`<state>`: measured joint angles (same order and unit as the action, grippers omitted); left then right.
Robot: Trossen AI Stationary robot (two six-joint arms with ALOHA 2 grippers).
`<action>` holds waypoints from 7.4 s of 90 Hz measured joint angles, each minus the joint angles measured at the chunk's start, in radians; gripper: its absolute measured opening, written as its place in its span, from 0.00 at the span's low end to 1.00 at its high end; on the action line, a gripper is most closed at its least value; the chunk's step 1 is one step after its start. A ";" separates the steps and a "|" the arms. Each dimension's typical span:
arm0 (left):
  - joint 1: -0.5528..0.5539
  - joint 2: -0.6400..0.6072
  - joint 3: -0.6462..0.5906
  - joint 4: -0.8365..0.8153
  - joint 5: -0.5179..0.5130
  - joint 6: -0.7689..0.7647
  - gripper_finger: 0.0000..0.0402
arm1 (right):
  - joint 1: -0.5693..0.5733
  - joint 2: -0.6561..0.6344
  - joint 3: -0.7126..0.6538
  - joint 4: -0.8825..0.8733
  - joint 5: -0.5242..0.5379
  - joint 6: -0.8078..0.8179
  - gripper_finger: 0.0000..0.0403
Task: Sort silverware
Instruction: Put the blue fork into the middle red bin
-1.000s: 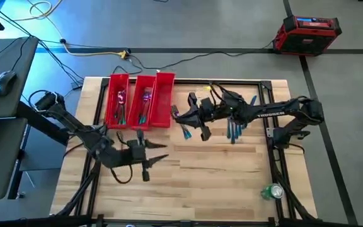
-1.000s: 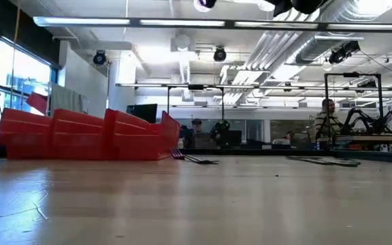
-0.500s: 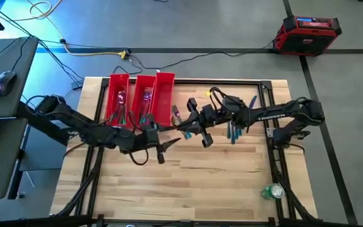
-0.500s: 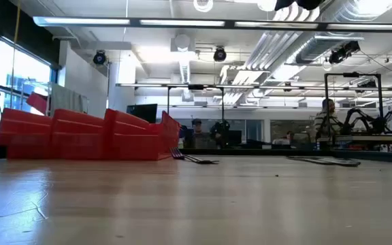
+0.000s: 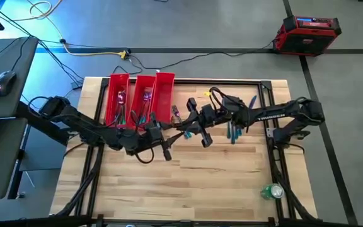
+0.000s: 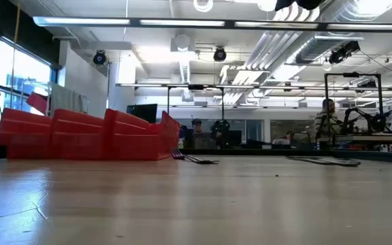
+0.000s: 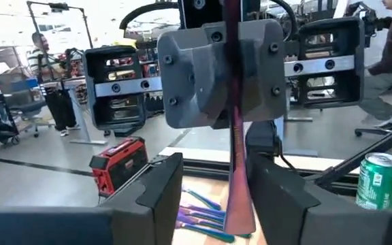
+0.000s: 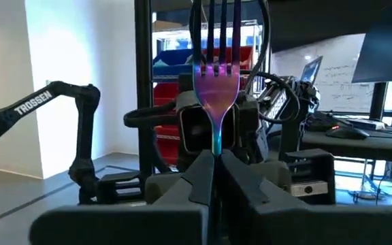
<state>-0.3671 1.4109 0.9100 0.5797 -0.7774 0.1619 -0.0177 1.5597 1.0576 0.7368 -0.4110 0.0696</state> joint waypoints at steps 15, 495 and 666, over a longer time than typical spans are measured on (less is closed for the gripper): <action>-0.016 0.000 0.000 0.001 -0.017 0.000 0.13 | 0.000 0.000 0.000 -0.002 0.010 0.000 0.00; 0.350 -0.388 0.080 -1.555 0.111 -0.999 0.17 | -0.100 0.466 0.182 -1.056 0.666 0.315 0.02; 0.225 -0.131 -0.154 0.316 0.692 0.243 0.39 | 0.086 -0.119 0.055 -0.316 0.168 -0.181 0.00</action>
<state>-0.1423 1.2796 0.7563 0.8957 -0.0859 0.4046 0.0681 1.4410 1.1122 0.4210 -0.2435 -0.1118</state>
